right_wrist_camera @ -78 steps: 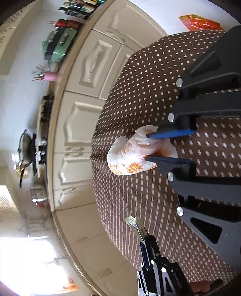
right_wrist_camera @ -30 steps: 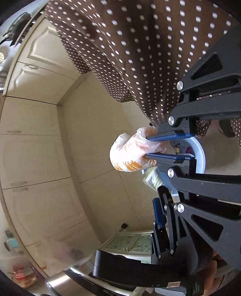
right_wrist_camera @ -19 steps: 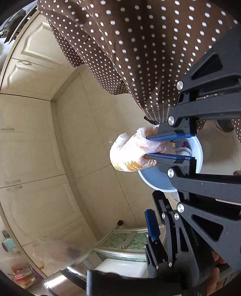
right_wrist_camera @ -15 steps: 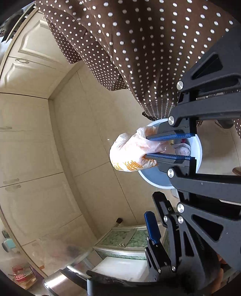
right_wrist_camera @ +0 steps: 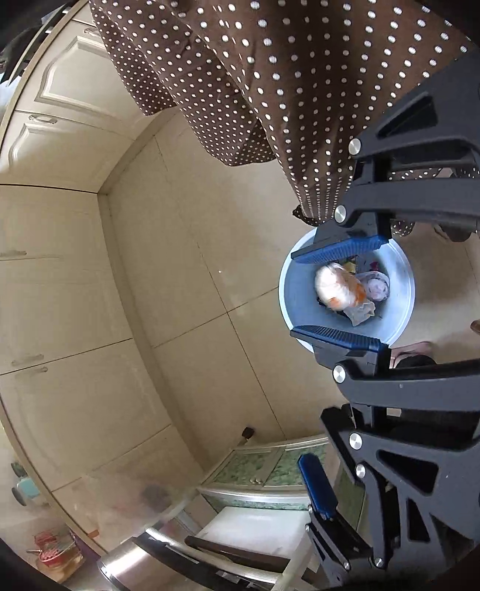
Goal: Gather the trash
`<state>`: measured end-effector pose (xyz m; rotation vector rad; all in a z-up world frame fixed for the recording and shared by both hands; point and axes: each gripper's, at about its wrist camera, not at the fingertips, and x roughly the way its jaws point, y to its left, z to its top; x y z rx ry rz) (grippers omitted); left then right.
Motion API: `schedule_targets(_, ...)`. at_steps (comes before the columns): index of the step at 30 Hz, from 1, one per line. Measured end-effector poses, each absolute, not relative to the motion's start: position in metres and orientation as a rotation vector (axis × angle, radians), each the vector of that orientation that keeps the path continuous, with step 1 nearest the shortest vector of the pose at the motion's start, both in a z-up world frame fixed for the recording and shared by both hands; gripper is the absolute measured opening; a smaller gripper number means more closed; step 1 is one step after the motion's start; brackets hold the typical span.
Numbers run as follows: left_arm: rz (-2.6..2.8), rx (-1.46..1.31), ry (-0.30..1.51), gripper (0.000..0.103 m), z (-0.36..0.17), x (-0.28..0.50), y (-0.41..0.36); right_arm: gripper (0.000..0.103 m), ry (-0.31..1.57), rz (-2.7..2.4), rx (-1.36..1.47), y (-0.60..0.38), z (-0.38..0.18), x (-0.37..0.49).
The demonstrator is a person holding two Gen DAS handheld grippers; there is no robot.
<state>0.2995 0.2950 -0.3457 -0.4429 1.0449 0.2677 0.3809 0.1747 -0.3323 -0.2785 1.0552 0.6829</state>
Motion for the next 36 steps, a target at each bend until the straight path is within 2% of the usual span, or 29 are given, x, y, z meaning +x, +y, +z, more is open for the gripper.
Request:
schedule_targets(3,0.289,-0.419,1.032,0.059,-0.332,0.295,0.293,0.037,1.018,0.673,-0.304,0.169,-0.317,0.371)
schedule_targets(10,0.274,-0.327,0.885,0.059,-0.260,0.273,0.264,0.057,0.774,0.566,-0.407,0.135,-0.233,0.322)
schedule_targets(13,0.240,-0.314,0.797,0.068,-0.223,0.257,0.246,0.065,0.681,0.506,-0.386,0.107,-0.191,0.296)
schedule_targets(16,0.195,-0.274,0.716,0.070,-0.188,0.238,0.222,0.072,0.596,0.440,-0.366,0.073,-0.155,0.269)
schedule_targets(22,0.094,-0.223,0.576,0.080,-0.134,0.197,0.169,0.082,0.495,0.332,-0.291,0.003,-0.105,0.217)
schedule_targets(36,-0.023,-0.091,0.341,0.087,-0.051,0.107,0.077,0.095,0.312,0.160,-0.199,-0.093,-0.043,0.107)
